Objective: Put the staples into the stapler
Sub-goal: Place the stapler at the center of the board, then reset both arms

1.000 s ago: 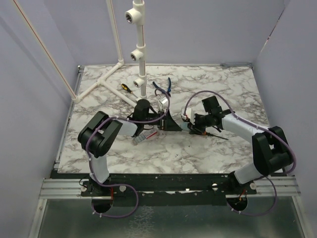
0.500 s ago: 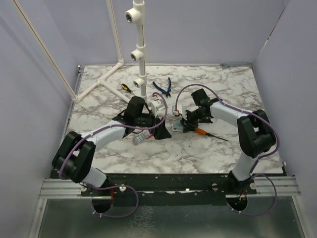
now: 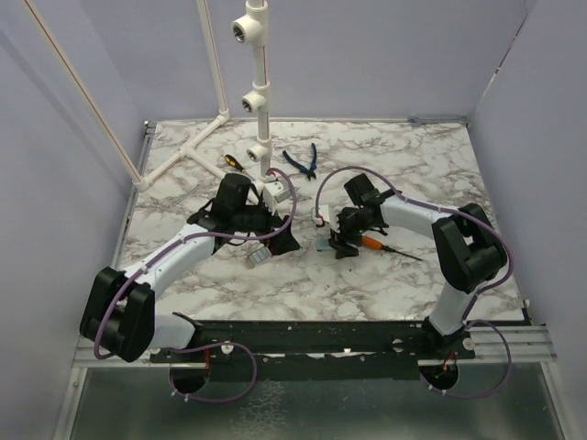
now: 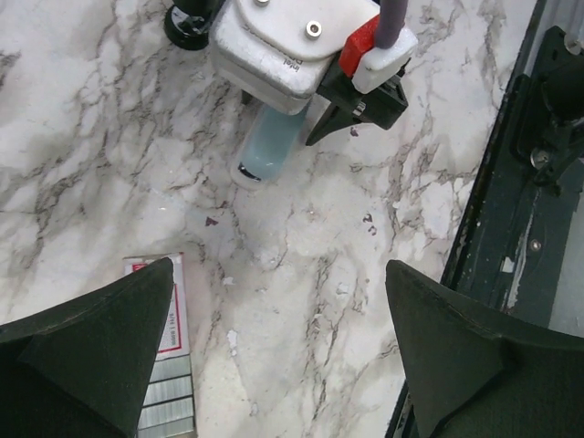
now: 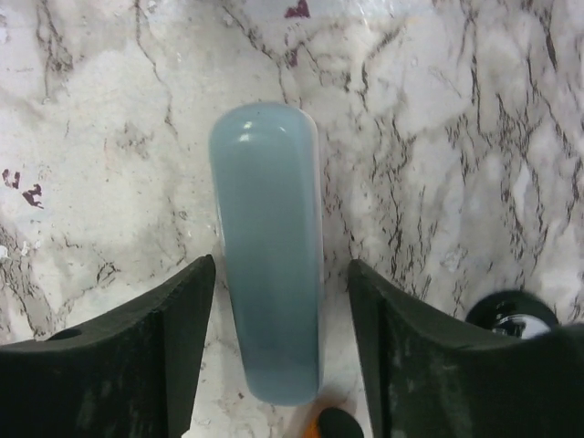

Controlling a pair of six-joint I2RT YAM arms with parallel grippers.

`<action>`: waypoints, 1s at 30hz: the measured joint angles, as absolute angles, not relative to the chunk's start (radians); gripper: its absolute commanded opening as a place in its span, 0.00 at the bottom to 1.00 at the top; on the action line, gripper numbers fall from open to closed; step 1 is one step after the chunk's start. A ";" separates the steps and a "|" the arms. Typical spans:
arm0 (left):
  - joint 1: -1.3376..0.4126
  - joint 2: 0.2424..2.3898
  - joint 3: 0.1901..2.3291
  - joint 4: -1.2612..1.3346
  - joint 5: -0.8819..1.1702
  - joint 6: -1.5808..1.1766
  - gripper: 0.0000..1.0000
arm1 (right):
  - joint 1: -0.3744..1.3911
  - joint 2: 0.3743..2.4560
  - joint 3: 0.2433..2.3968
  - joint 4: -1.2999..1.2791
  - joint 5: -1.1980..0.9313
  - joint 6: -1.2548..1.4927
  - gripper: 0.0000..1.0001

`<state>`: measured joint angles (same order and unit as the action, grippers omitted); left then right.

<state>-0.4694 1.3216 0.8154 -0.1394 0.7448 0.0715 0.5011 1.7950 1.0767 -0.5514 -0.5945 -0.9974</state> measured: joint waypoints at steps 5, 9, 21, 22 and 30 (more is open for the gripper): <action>-0.445 1.290 0.864 -0.233 0.685 0.130 0.99 | 0.501 1.734 1.019 -0.499 -0.561 -0.921 1.00; -0.410 1.237 0.913 -0.288 0.626 0.163 0.99 | 0.493 1.603 0.992 -0.469 -0.529 -0.830 1.00; -0.214 1.078 0.908 -0.268 0.324 0.153 0.99 | 0.216 1.155 0.917 -0.253 -0.417 -0.405 1.00; -0.199 1.073 0.908 -0.255 0.292 0.145 0.99 | 0.216 1.129 0.908 -0.237 -0.397 -0.381 1.00; -0.130 1.047 0.895 -0.081 0.124 0.075 0.99 | 0.217 0.976 0.819 -0.138 -0.318 -0.288 1.00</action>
<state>-0.1299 1.0466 0.8948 -0.0807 0.1242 0.0746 0.2169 0.9760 0.8188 -0.1383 -0.3180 -0.2878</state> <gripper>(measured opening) 0.988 0.998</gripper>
